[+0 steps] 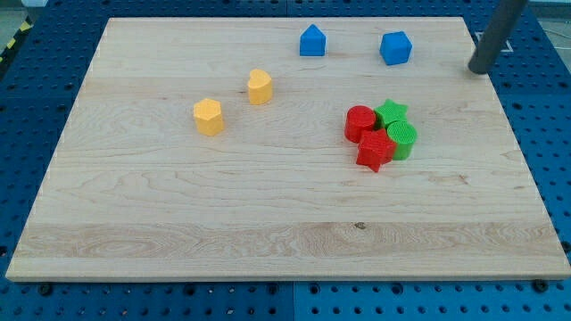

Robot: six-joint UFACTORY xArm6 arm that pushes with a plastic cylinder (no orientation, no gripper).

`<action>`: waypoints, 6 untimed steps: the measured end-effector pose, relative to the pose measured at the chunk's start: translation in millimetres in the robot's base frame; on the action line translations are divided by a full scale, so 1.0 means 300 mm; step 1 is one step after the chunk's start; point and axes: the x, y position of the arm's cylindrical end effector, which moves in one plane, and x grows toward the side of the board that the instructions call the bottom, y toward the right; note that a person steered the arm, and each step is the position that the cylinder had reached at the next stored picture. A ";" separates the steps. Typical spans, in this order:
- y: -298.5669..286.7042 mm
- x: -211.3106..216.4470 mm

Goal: Push the blue cube slightly to the left of the board

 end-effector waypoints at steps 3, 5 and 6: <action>-0.176 -0.082; -0.216 -0.082; -0.226 -0.082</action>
